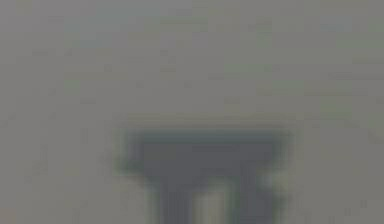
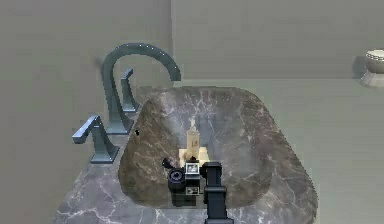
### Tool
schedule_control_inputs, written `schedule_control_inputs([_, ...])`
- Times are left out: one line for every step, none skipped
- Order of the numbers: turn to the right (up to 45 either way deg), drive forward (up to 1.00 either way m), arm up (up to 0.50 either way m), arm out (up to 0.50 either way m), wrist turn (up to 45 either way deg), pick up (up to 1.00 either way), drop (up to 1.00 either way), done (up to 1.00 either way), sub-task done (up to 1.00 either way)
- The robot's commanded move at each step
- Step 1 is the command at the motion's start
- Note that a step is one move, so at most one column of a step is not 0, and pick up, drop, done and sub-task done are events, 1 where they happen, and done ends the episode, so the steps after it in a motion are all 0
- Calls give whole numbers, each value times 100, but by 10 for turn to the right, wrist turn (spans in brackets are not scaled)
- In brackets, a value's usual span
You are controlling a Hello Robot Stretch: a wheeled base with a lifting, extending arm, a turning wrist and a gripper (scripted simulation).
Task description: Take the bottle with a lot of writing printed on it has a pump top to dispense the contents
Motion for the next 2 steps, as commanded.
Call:
schedule_control_inputs([0, 0, 10, 0, 0, 0, 0, 0, 0])
schedule_control_inputs([0, 0, 0, 0, 0, 0, 0, 100, 0])
